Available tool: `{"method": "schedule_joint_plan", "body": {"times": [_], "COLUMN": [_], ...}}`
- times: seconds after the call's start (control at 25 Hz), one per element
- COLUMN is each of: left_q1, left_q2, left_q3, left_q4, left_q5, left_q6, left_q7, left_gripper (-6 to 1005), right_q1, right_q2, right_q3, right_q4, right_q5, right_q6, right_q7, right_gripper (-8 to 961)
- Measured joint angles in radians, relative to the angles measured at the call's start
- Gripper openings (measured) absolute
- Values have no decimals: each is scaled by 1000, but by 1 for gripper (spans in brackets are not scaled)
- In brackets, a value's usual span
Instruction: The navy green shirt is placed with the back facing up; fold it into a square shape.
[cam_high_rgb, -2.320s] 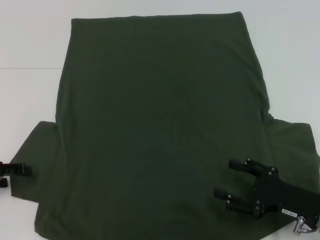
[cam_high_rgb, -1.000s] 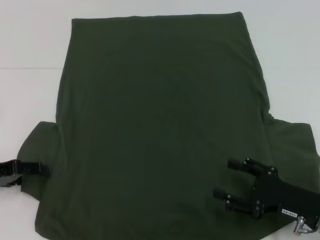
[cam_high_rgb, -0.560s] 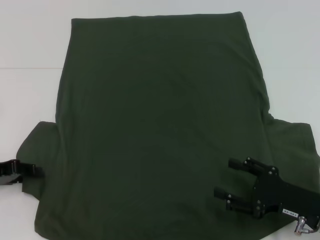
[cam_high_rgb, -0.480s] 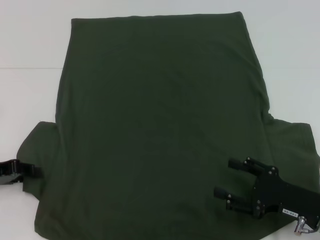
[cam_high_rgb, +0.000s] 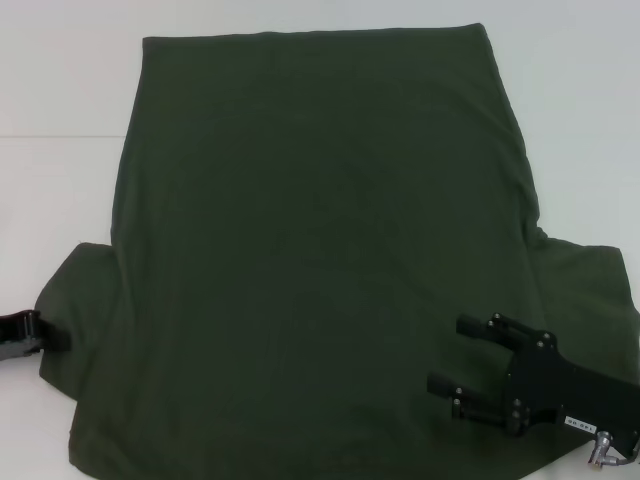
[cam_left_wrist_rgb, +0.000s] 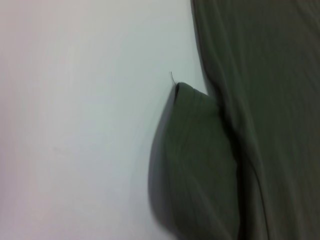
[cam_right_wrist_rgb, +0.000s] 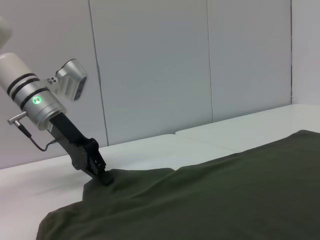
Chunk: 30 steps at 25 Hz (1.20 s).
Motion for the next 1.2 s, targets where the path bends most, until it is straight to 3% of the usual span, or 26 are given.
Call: {"method": "schedule_joint_plan", "body": {"times": [0.12, 0.4, 0.6, 0.8, 1.2], "left_q1": [0, -4, -8, -9, -25], "left_q2": [2, 17, 61, 88, 99], "left_q3": [0, -1, -1, -9, -3], "left_q4": [0, 6, 21, 53, 86], "left_q5": [-3, 1, 4, 5, 5], "left_q6": [4, 9, 10, 13, 38], "left_q7": [2, 3, 0, -9, -27], "left_gripper": [1, 1, 1, 1, 2], "right_q1": [0, 0, 0, 1, 3], "right_q2": [0, 0, 0, -1, 0], "right_q3": [2, 7, 7, 7, 7], "right_q4": [0, -4, -6, -7, -5], "right_q5": [0, 0, 0, 0, 0], "right_q6": [-4, -13, -17, -21, -23], "right_q7": [0, 0, 0, 0, 0], "right_gripper": [852, 852, 851, 851, 851]}}
